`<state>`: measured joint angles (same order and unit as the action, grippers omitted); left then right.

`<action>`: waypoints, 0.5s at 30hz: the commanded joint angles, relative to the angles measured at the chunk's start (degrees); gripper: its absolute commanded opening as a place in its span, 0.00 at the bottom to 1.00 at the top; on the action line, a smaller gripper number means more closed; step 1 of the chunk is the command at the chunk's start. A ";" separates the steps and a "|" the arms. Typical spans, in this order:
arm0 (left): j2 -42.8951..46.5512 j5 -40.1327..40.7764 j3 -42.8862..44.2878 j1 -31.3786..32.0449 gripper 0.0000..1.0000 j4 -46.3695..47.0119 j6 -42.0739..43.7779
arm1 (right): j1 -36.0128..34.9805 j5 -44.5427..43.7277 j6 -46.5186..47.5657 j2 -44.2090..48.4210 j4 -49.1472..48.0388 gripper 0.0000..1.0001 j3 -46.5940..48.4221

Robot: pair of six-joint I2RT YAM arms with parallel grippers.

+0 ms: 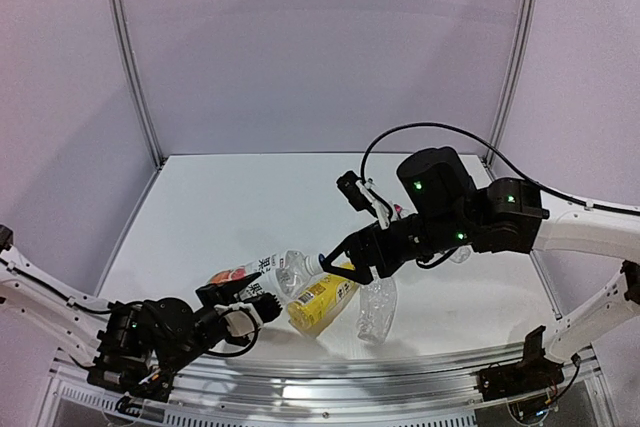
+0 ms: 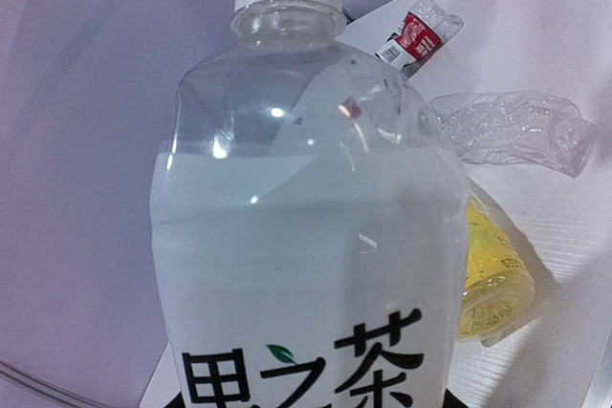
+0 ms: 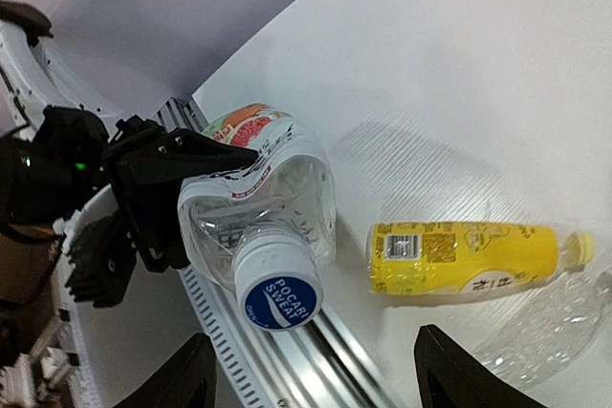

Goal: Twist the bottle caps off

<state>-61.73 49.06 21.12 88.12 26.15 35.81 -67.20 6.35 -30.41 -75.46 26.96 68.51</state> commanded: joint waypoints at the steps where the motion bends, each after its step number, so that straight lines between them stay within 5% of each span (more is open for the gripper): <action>1: -1.10 1.59 1.29 0.71 0.00 1.89 1.28 | 1.74 7.11 -9.27 -1.03 -0.20 0.69 1.25; 15: -0.68 0.96 1.12 0.82 0.00 1.79 1.15 | 2.91 17.83 -11.49 -7.29 -4.65 0.52 2.67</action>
<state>-62.63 49.78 21.12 88.53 26.22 36.51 -64.69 21.32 -41.23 -81.71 23.59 69.28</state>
